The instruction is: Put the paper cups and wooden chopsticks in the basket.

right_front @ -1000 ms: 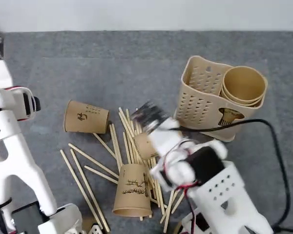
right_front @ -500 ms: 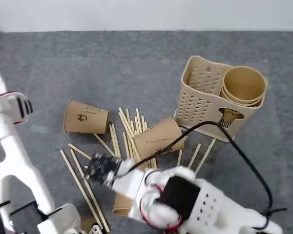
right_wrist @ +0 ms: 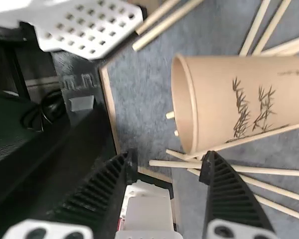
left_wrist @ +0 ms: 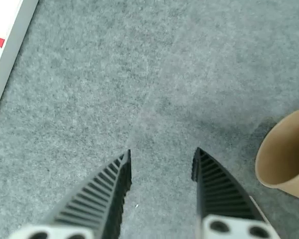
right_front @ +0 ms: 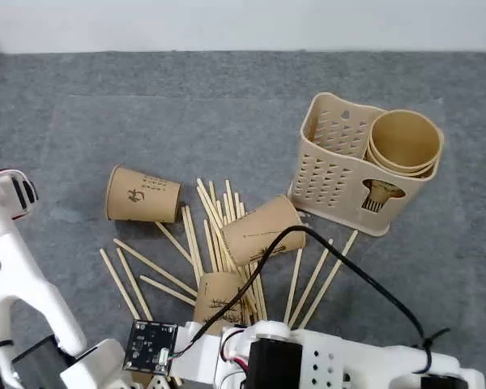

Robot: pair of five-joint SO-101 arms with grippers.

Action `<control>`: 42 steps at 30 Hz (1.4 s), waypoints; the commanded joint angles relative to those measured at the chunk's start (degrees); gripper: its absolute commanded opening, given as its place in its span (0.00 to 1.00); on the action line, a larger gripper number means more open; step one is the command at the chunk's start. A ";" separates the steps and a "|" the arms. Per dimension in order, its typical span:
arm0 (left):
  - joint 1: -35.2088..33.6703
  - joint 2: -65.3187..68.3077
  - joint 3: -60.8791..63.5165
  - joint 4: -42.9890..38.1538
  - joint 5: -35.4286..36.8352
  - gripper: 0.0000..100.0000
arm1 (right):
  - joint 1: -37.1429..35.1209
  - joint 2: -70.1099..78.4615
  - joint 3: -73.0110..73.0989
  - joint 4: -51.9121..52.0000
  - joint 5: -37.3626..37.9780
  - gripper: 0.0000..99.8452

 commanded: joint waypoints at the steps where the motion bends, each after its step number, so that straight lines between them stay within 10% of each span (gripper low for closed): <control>1: -0.26 -2.20 -0.31 -1.23 -0.53 0.20 | 3.82 -0.31 2.20 -3.30 3.34 0.22; 42: -0.26 -2.20 1.89 -1.05 -0.53 0.20 | 20.00 -0.40 15.03 -29.05 5.71 0.22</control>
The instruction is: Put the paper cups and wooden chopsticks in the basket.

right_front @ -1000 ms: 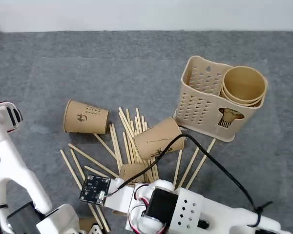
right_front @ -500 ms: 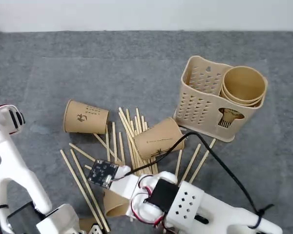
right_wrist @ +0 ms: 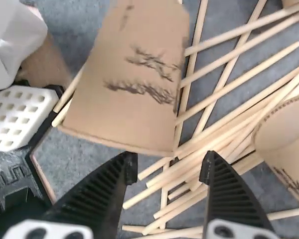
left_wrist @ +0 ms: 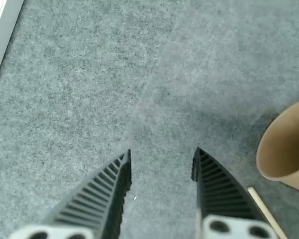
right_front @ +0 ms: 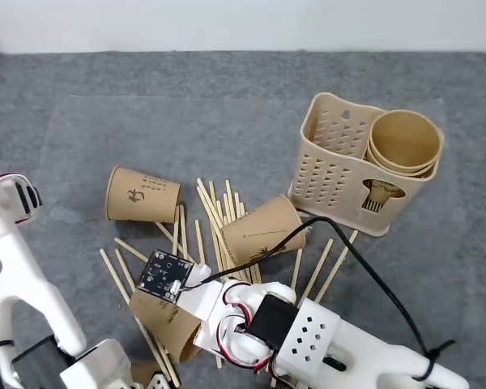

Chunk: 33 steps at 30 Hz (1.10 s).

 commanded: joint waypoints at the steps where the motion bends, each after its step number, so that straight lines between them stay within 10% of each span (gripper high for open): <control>1: -0.26 -2.29 -0.31 -1.05 -0.53 0.20 | 0.57 -0.48 0.18 -1.01 0.18 0.22; 33: -0.26 -2.29 -0.31 -0.88 -0.44 0.20 | -14.81 -0.40 -6.07 2.51 2.20 0.22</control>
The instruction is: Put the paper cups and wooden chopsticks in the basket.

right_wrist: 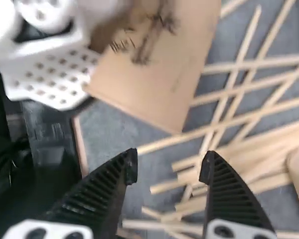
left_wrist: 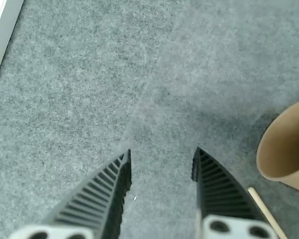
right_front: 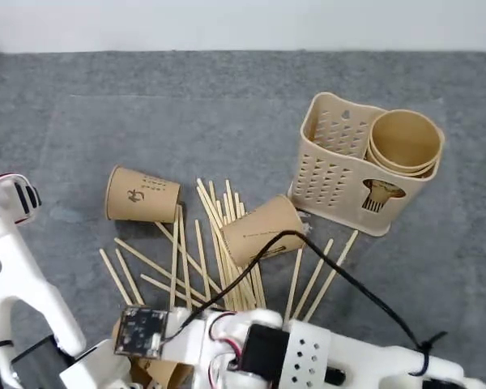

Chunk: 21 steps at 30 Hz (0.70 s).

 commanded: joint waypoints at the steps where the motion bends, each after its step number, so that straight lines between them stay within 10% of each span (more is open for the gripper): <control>1: -0.26 -2.29 -0.31 -0.88 -0.44 0.20 | -0.92 -0.40 -0.79 -5.41 -0.44 0.22; 21: -0.26 -2.29 -0.22 -0.79 -0.44 0.20 | -0.92 -0.40 8.44 -17.10 -0.44 0.17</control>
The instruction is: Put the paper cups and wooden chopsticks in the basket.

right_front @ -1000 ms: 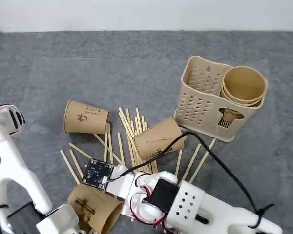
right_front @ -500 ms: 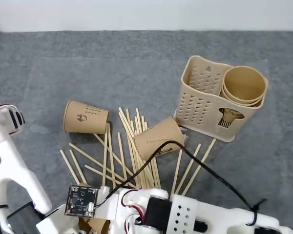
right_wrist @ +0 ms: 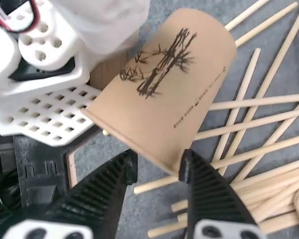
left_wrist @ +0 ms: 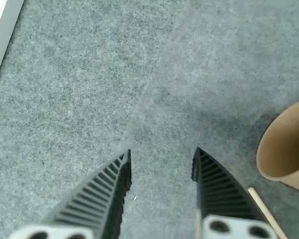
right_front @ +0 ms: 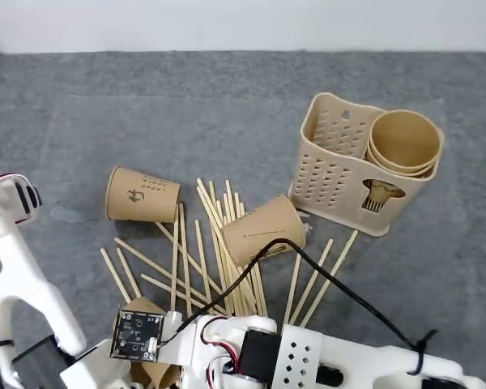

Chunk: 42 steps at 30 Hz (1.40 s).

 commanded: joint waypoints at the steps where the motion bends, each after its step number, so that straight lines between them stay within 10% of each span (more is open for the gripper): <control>1: -0.26 -2.29 -0.22 -0.79 -0.44 0.20 | -0.57 -0.40 0.97 -3.47 -0.35 0.17; 13: -0.26 -2.29 -0.22 -0.79 -0.44 0.20 | 7.08 -1.10 2.73 -6.81 -0.70 0.01; 42: 0.62 -2.81 -1.63 0.09 -0.44 0.20 | 56.66 -0.31 -59.52 37.23 7.74 0.01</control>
